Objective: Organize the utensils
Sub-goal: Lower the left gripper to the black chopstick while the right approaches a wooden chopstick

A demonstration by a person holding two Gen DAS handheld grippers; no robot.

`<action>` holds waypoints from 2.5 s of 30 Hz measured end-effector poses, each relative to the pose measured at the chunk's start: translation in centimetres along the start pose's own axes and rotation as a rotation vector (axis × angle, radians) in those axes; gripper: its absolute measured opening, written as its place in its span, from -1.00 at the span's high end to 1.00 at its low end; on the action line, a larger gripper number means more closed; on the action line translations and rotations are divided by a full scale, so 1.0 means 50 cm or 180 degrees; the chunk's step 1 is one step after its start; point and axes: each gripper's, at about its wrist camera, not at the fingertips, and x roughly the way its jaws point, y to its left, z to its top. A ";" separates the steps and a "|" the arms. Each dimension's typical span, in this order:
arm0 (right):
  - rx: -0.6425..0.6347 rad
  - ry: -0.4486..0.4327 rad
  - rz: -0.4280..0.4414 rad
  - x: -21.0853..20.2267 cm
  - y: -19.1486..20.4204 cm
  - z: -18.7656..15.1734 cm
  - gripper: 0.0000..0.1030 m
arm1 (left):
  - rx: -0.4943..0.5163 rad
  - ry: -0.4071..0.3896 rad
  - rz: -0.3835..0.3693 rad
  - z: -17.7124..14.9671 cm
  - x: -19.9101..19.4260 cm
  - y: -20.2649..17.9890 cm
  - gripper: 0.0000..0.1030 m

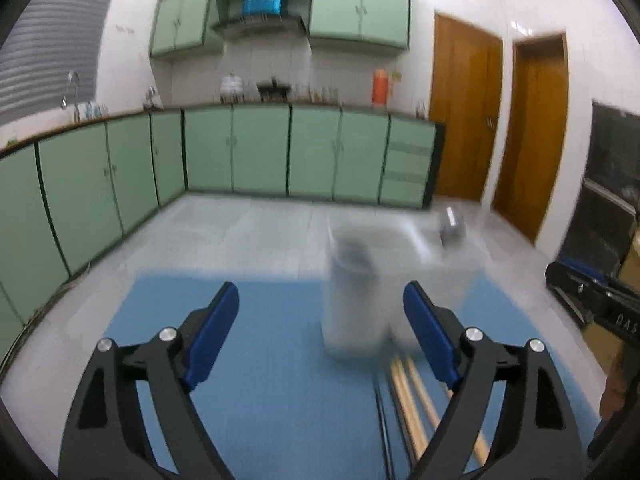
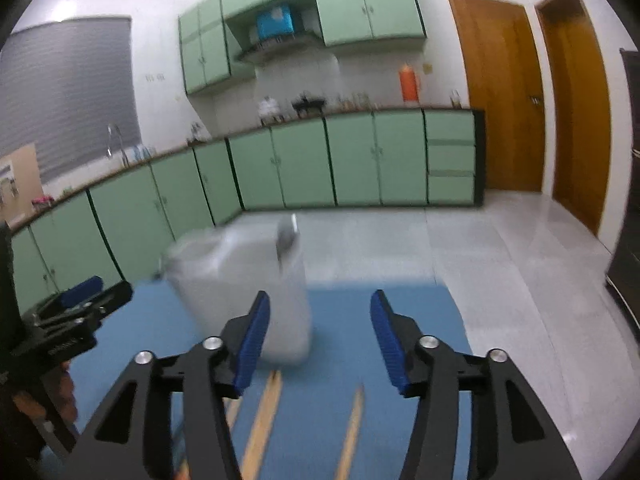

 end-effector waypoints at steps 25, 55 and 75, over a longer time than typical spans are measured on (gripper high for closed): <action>0.0121 0.0981 -0.0260 -0.195 0.019 -0.302 0.61 | -0.0018 0.1022 0.0100 -0.259 -0.175 -0.012 -0.51; 0.0182 0.1010 -0.0286 -0.184 0.020 -0.305 0.75 | 0.0189 0.1259 0.0085 -0.271 -0.143 -0.089 0.57; 0.0208 0.1009 -0.0267 -0.184 0.018 -0.305 0.75 | 0.0139 0.1260 0.0088 -0.270 -0.141 -0.083 0.58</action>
